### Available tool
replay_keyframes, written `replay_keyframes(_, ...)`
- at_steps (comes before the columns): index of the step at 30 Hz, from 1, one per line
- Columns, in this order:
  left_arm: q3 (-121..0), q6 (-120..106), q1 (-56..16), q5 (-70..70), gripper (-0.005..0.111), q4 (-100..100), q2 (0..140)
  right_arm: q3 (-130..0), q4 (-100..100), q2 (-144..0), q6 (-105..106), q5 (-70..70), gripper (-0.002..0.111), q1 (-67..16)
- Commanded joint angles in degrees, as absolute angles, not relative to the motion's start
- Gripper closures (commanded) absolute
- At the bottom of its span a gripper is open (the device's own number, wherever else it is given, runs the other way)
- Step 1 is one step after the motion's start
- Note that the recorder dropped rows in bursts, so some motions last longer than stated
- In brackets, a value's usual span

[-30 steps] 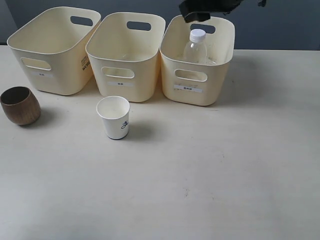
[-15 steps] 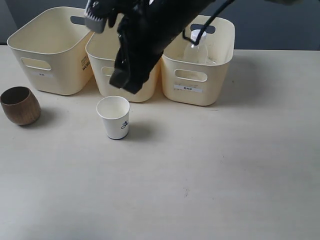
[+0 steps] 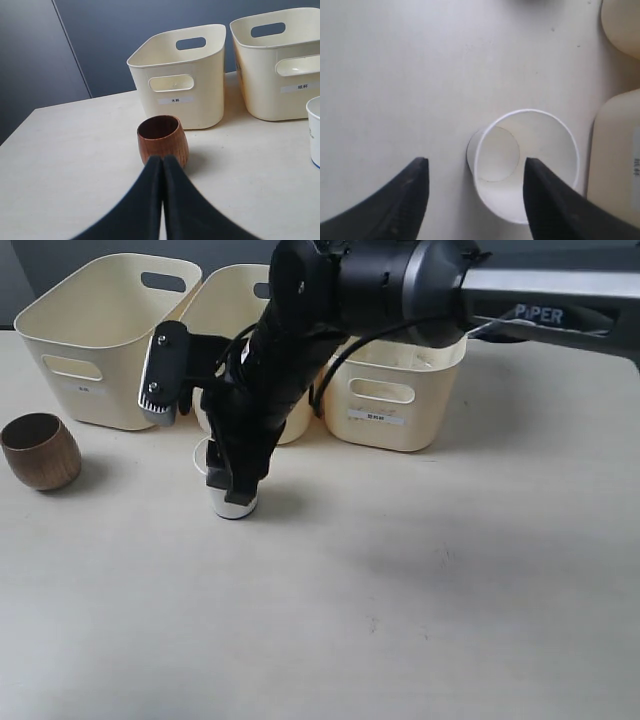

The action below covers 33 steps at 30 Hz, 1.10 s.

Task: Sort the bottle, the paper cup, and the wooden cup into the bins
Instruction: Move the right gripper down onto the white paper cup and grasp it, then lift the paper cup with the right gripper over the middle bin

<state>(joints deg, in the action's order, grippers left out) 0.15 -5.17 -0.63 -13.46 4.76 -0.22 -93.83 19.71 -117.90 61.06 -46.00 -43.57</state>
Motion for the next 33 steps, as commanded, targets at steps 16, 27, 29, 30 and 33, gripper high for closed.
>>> replay_keyframes(16, 0.0, -5.1, -0.8, -13.3, 0.107, 4.5, 0.0, -94.0, 19.5, -125.4, 61.5, -40.0, 0.107, -43.6)
replay_keyframes(27, 0.0, -5.1, -0.8, -13.3, 0.107, 4.5, 0.0, -94.0, 19.5, -114.9, 61.5, -36.9, 0.109, -43.6)
replay_keyframes(29, 0.0, -5.1, -0.8, -13.3, 0.107, 4.5, 0.0, -94.0, 19.6, -112.4, 61.3, -35.5, 0.109, -43.6)
replay_keyframes(30, 0.0, -5.1, -0.8, -13.3, 0.107, 4.5, 0.0, -94.0, 19.6, -111.4, 61.3, -34.3, 0.109, -43.6)
replay_keyframes(33, 0.0, -5.1, -0.8, -13.3, 0.107, 4.5, 0.0, -94.0, 19.6, -109.0, 60.9, -31.5, 0.109, -43.5)
